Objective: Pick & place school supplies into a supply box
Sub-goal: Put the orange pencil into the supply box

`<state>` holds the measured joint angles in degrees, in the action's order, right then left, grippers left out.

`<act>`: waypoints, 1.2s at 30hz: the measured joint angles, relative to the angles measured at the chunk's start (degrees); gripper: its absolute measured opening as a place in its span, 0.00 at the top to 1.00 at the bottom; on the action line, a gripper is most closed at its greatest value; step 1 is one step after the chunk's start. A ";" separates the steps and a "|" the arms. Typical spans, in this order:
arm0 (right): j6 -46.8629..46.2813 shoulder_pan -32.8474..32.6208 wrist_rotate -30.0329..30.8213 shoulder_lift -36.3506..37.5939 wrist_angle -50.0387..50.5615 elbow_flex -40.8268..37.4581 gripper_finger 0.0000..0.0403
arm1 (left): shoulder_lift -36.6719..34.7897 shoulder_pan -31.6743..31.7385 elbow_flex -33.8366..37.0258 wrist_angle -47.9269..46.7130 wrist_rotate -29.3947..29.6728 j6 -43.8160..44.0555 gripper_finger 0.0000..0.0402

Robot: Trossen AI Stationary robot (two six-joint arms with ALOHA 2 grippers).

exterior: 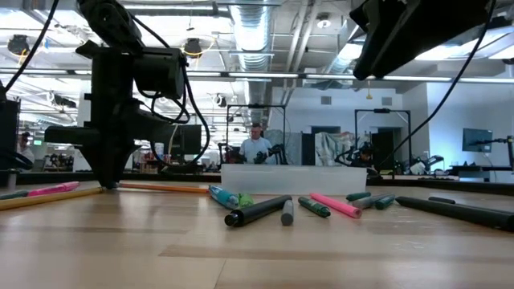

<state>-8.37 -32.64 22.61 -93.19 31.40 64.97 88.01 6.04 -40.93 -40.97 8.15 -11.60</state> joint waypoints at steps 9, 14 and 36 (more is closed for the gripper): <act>-0.76 0.00 0.00 0.00 0.09 0.00 0.71 | 0.02 0.02 0.00 0.10 -0.92 -1.88 0.83; -0.76 0.00 0.00 0.00 0.09 0.00 0.71 | 0.02 0.02 0.04 0.41 -0.93 -4.25 0.83; -0.76 0.00 -0.04 0.02 0.11 0.00 0.71 | 0.07 -0.13 -0.13 -3.72 1.13 -0.71 0.95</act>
<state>-9.13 -32.64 22.57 -93.17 31.51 64.97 88.07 5.91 -41.05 -44.68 9.28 -12.30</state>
